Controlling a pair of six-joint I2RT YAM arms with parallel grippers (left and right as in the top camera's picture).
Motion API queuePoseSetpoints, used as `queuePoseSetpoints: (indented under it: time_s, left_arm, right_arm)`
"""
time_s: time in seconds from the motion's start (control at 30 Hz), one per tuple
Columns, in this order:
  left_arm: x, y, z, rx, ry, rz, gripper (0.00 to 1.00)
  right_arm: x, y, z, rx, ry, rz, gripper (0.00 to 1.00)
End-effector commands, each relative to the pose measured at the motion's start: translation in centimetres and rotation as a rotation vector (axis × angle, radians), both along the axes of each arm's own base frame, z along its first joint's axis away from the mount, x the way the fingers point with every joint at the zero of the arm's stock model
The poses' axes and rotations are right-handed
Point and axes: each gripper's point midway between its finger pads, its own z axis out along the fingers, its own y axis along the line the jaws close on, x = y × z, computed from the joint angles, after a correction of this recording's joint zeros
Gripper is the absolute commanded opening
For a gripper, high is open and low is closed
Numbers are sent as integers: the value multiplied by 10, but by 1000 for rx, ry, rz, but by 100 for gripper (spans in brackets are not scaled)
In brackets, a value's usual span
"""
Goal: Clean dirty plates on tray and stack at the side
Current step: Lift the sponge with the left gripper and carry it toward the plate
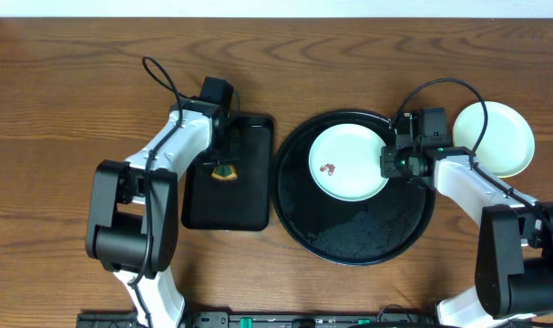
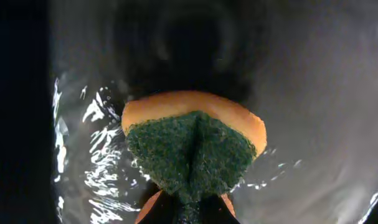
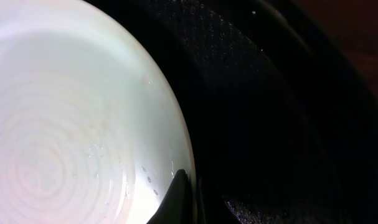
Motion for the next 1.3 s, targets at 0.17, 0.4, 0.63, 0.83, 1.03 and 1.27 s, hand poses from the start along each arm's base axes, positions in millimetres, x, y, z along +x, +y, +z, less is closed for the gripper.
queuePoseSetpoints:
  time_s: [0.17, 0.4, 0.63, 0.83, 1.03, 1.27]
  left_arm:
    - [16, 8, 71, 28, -183, 11, 7]
    - [0, 12, 80, 38, -148, 10, 7]
    - [4, 8, 81, 37, -166, -67, 8]
    - [5, -3, 82, -25, -171, -101, 7]
    - [5, -3, 82, -25, -171, -95, 8]
    - [11, 13, 82, 43, -197, 48, 8]
  right_arm:
    - [-4, -3, -7, -26, 20, 0, 1]
    - [-4, -3, -7, -26, 20, 0, 1]
    - [-5, -3, -7, -26, 22, 0, 1]
    - [-5, -3, -8, -27, 22, 0, 1]
    - [-5, -3, -8, -27, 22, 0, 1]
    - [-5, -3, -7, -26, 21, 0, 1]
